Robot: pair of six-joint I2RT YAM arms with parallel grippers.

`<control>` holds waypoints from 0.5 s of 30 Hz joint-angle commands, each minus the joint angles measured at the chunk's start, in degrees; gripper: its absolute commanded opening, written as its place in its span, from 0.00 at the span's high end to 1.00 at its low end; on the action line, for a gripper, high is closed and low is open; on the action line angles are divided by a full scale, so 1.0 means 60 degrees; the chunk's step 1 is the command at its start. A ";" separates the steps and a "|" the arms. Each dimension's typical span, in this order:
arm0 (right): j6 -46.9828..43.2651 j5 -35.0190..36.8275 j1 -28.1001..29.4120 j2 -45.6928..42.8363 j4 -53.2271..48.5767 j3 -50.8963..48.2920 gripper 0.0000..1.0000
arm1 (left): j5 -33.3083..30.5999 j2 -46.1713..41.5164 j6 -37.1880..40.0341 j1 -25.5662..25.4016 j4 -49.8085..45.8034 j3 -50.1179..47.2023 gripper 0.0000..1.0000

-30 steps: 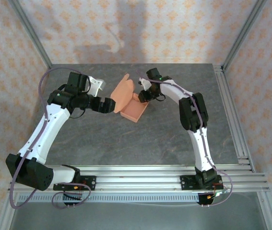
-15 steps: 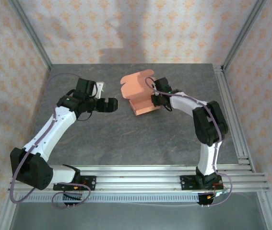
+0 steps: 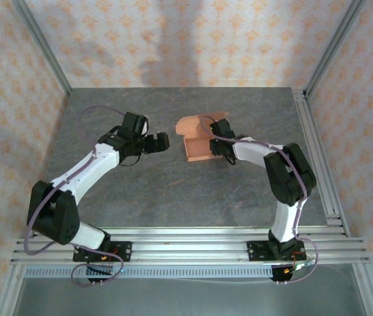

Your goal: Fold the paper box

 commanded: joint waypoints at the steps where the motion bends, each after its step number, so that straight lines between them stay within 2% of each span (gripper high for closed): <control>1: 0.0332 -0.0792 -0.0300 -0.0572 -0.0306 0.0411 0.55 | -0.0130 0.0406 -0.0100 0.0095 0.0542 0.0538 0.00; 7: 0.0379 -0.1722 -0.0853 -0.0688 0.0001 0.0300 0.55 | 0.0079 0.0458 -0.0020 0.0107 0.1108 0.0171 0.00; 15: 0.0235 -0.1796 -0.1035 -0.0068 -0.0442 0.0883 0.61 | 0.0262 0.0033 -0.0256 0.0110 0.1547 -0.0511 0.00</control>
